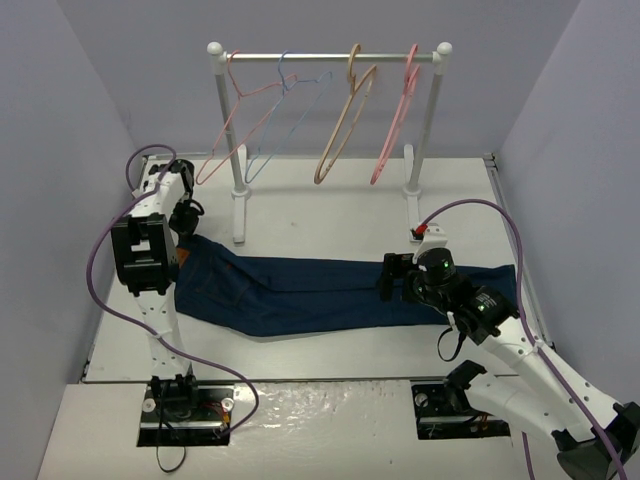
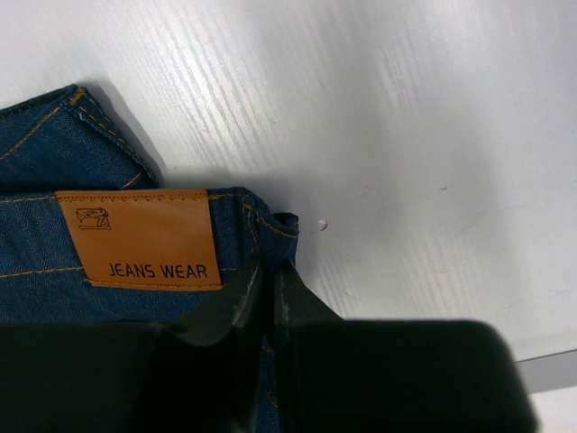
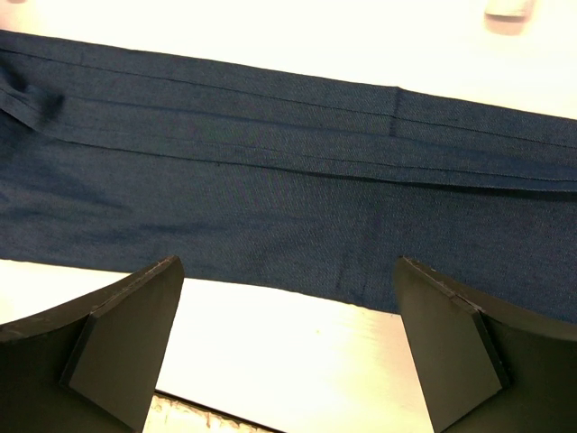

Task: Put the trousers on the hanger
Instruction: Fold the trousers at the center of the board.

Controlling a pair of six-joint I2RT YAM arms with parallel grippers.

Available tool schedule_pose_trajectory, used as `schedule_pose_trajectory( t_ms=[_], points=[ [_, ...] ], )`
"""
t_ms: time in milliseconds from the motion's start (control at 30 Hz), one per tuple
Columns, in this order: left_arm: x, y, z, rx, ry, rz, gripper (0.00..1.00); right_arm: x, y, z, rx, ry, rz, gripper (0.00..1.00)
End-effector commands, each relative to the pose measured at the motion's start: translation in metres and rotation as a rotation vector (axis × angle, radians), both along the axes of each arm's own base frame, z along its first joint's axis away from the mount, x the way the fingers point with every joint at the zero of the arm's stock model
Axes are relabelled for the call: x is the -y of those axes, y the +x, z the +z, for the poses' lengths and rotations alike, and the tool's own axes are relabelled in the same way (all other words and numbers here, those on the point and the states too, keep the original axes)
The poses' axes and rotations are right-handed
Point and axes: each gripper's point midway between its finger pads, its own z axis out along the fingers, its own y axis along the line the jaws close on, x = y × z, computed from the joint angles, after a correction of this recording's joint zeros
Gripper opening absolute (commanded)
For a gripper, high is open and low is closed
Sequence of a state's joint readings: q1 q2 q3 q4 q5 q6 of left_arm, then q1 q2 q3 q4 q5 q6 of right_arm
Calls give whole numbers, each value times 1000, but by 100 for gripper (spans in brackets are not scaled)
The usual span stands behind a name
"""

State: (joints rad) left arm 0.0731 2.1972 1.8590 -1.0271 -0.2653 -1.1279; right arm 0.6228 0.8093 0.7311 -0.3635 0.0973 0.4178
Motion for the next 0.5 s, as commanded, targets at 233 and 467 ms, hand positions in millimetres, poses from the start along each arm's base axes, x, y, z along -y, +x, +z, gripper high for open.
schedule_pose_trajectory(
  t_ms=[233, 467],
  points=[
    [-13, -80, 122, 154, 127, -3, 0, -9, 5, 17, 56, 41, 33, 100],
    [-9, -169, 132, 157, 135, 80, 0, -8, 4, 24, 76, 59, 30, 100]
  ],
)
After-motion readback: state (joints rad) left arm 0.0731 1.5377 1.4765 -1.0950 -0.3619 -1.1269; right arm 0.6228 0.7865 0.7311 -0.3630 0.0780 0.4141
